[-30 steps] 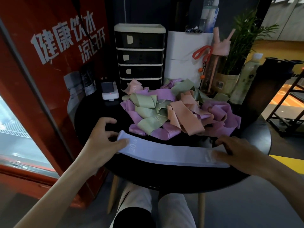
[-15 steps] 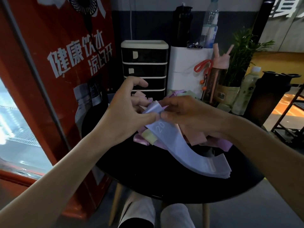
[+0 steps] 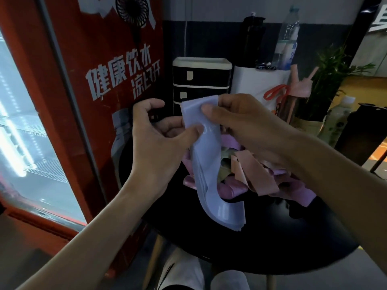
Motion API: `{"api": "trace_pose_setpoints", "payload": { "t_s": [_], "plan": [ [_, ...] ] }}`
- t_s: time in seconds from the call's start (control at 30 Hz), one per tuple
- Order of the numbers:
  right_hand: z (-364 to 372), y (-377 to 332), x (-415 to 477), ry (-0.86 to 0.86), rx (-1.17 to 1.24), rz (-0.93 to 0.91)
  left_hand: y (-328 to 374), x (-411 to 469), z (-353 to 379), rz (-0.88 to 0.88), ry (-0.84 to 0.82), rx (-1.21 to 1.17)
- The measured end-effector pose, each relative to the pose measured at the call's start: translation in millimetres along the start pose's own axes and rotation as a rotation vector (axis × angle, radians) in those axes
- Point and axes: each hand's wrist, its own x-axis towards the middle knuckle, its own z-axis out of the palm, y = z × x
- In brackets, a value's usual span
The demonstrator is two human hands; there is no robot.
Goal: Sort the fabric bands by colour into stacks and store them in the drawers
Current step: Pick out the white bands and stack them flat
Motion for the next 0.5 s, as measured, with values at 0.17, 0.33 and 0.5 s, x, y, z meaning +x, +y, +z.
{"api": "trace_pose_setpoints", "payload": {
  "t_s": [0.17, 0.33, 0.5],
  "plan": [
    [13.7, -8.4, 29.3, -0.009, 0.04, -0.001, -14.1, -2.5, -15.5, -0.032, -0.041, 0.107],
    [23.4, -16.5, 54.8, -0.037, 0.087, -0.014, -61.1, -23.8, -40.7, -0.17, -0.102, 0.306],
    [23.4, -22.0, 70.1, -0.039, 0.125, -0.019, -60.1, 12.2, -66.8, -0.036, -0.058, 0.525]
  ]
}}
